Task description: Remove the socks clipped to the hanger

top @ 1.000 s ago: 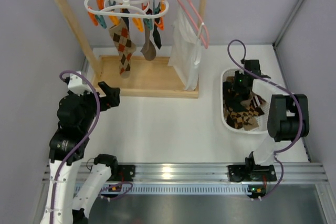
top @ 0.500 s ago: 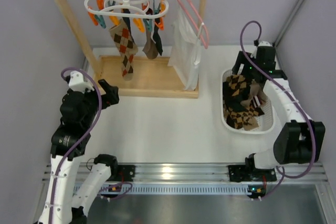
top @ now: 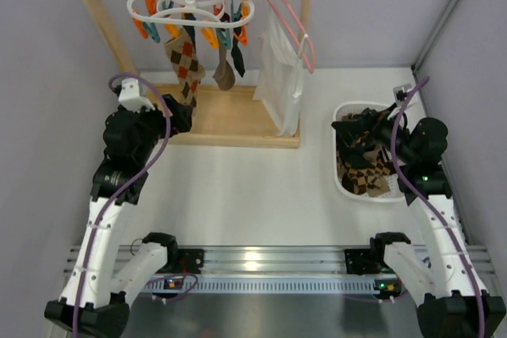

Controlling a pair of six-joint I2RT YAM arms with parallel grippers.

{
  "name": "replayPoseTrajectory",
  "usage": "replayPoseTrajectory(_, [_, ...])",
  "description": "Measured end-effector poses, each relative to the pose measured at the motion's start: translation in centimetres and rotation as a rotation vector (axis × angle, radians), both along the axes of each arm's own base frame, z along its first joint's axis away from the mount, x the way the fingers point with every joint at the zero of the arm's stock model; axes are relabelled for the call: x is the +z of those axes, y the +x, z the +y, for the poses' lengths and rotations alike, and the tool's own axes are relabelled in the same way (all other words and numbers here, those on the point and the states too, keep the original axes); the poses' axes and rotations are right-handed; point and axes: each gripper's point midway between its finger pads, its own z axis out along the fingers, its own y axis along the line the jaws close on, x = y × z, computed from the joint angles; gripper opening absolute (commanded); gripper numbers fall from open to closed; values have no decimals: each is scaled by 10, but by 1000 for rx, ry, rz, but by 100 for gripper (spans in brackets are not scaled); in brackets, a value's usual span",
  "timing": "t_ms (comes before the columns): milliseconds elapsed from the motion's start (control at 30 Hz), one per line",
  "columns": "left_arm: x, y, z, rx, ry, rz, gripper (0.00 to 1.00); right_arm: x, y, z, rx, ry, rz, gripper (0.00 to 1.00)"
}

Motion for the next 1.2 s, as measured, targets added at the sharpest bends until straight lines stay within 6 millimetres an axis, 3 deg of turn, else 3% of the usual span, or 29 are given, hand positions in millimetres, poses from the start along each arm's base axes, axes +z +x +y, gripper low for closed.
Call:
replayPoseTrajectory(133, [-6, 45, -6, -20, 59, -23, 99, 9, -31, 19, 144, 22, -54, 99])
replayPoseTrajectory(333, [-32, 103, -7, -34, 160, -24, 99, 39, -84, 33, 289, -25, -226, 99])
replayPoseTrajectory(500, [-39, 125, -1, -38, 216, -79, 98, 53, -115, 43, 355, -71, -355, 99])
replayPoseTrajectory(633, [-45, 139, 12, -59, 221, -122, 98, 50, -118, 47, 385, -79, -355, 100])
replayPoseTrajectory(700, [-51, 149, 12, -102, 217, -138, 94, 49, -120, 49, 394, -82, -357, 99])
replayPoseTrajectory(733, [-55, 153, 10, -124, 213, -140, 90, 49, -120, 49, 396, -85, -360, 99])
replayPoseTrajectory(767, [-60, 157, 7, -157, 205, -145, 80, 49, -120, 50, 399, -85, -361, 99])
replayPoseTrajectory(833, [-71, 163, -1, -215, 178, -144, 68, 49, -121, 50, 403, -85, -362, 99])
replayPoseTrajectory(867, [-75, 164, -6, -240, 160, -144, 58, 49, -121, 51, 407, -84, -360, 99])
replayPoseTrajectory(900, [-78, 165, -9, -256, 142, -145, 40, 48, -121, 51, 410, -84, -358, 100])
replayPoseTrajectory(1000, [-78, 164, -16, -269, 103, -165, 9, 47, -119, 52, 412, -82, -349, 99])
replayPoseTrajectory(1100, [-70, 161, -21, -232, 93, -200, 1, 49, -118, 52, 406, -63, -337, 100])
replayPoseTrajectory(1200, [-63, 146, -33, -186, 79, -225, 0, 55, -112, 51, 372, -7, -304, 99])
